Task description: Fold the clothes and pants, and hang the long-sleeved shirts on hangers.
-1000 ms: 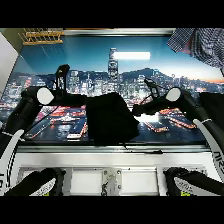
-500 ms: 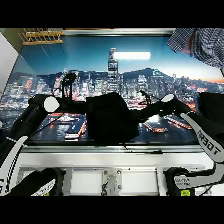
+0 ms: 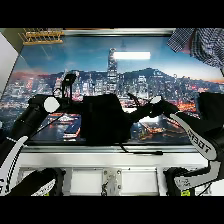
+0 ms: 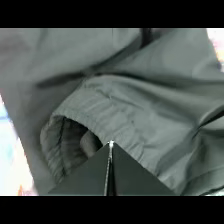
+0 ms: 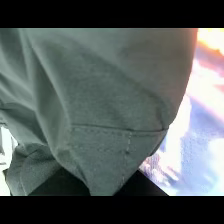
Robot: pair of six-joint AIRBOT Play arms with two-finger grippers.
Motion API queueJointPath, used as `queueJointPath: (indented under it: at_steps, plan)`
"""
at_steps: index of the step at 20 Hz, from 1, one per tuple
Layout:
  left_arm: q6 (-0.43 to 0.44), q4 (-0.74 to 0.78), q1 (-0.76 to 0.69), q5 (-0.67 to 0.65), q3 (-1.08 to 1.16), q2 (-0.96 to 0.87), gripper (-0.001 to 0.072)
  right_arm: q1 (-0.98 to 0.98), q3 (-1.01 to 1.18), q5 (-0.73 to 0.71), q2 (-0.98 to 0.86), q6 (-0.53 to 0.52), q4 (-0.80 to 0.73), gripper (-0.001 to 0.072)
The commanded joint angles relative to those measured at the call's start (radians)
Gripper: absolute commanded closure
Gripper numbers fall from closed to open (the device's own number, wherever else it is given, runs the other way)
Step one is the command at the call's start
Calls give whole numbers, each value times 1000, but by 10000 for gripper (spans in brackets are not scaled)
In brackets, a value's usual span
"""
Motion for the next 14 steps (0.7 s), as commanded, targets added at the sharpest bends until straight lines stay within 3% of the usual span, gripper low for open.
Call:
queueJointPath:
  at_steps: [1, 5, 9, 14]
  plan:
    - [1, 1, 0, 0, 0, 1, 703, -99, 103, -3, 101, 168, -268, 688]
    - [1, 1, 0, 1, 0, 1, 703, -419, 245, -4, 245, 360, -589, 688]
    - [1, 1, 0, 1, 0, 1, 703, -763, 300, -33, 306, 371, -600, 688]
    - [1, 1, 0, 1, 0, 1, 703, -1047, 299, -155, 377, 371, -561, 688]
